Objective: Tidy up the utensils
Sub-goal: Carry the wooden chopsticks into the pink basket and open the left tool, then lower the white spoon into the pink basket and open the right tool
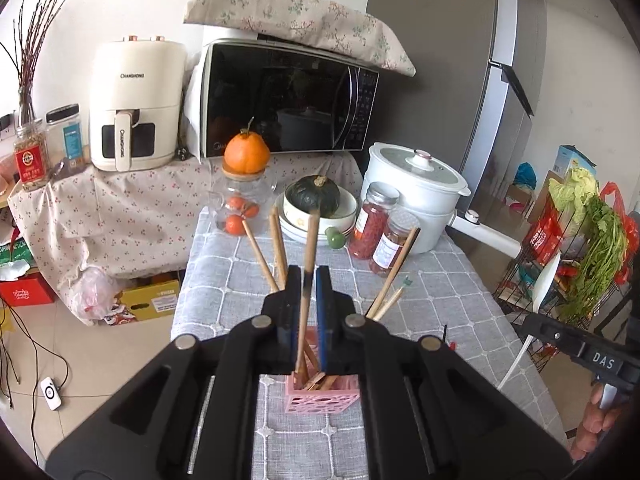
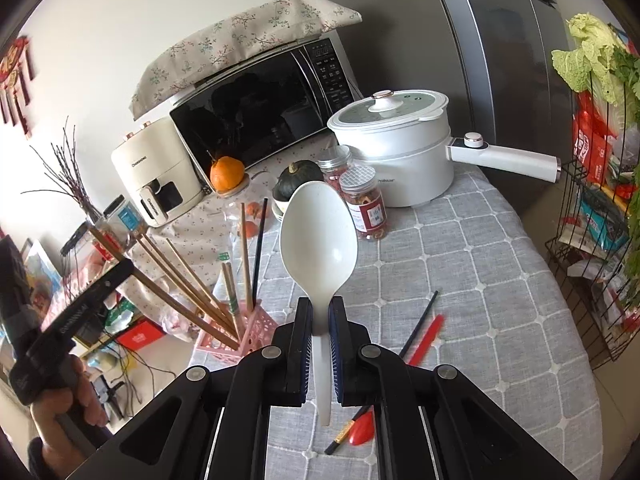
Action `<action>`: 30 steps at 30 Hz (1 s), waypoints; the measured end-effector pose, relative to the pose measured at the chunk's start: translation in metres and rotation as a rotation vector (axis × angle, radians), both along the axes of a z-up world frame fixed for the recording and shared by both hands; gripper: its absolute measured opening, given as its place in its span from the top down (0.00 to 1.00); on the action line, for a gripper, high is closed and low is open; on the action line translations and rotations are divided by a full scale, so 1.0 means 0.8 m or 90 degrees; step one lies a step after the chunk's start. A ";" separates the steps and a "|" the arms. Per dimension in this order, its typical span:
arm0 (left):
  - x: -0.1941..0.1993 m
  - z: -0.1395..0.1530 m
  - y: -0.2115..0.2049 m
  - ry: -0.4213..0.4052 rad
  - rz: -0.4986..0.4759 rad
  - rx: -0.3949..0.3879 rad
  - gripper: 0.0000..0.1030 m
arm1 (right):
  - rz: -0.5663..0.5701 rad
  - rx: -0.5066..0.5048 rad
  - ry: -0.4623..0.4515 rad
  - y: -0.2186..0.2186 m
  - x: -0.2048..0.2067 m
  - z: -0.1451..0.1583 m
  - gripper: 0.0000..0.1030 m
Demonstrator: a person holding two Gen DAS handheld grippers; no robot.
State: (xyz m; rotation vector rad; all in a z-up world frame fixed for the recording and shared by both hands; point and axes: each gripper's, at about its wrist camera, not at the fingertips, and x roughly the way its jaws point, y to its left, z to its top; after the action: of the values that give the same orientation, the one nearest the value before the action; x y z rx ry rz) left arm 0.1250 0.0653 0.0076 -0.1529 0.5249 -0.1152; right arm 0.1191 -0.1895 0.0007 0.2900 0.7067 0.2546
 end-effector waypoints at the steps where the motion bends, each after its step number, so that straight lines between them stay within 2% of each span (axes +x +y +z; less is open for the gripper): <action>1: 0.001 -0.002 0.000 0.008 -0.001 -0.004 0.78 | 0.001 0.002 -0.004 0.005 0.000 0.000 0.92; 2: 0.001 -0.003 0.000 0.013 0.000 -0.007 0.67 | 0.003 0.003 -0.008 0.010 0.000 0.000 0.92; 4: -0.004 -0.001 0.002 0.013 -0.001 -0.013 0.60 | 0.008 0.007 -0.016 0.020 0.002 -0.001 0.92; 9: -0.020 0.005 0.013 0.027 -0.003 -0.007 0.51 | 0.014 0.020 -0.041 0.052 0.007 -0.002 0.91; 19: -0.035 -0.024 0.058 0.106 0.021 -0.005 0.49 | 0.002 0.018 -0.125 0.127 0.028 -0.006 0.91; 26: -0.043 -0.033 0.069 0.114 0.014 0.032 0.49 | -0.041 -0.017 -0.164 0.154 0.036 -0.014 0.91; 30: -0.042 -0.038 0.078 0.121 0.018 0.034 0.49 | -0.057 -0.033 -0.173 0.161 0.039 -0.020 0.91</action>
State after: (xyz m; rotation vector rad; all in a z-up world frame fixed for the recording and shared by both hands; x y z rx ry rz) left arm 0.0918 0.1274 -0.0230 -0.1203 0.7139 -0.0596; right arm 0.1503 -0.0607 -0.0157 0.2321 0.4307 0.1858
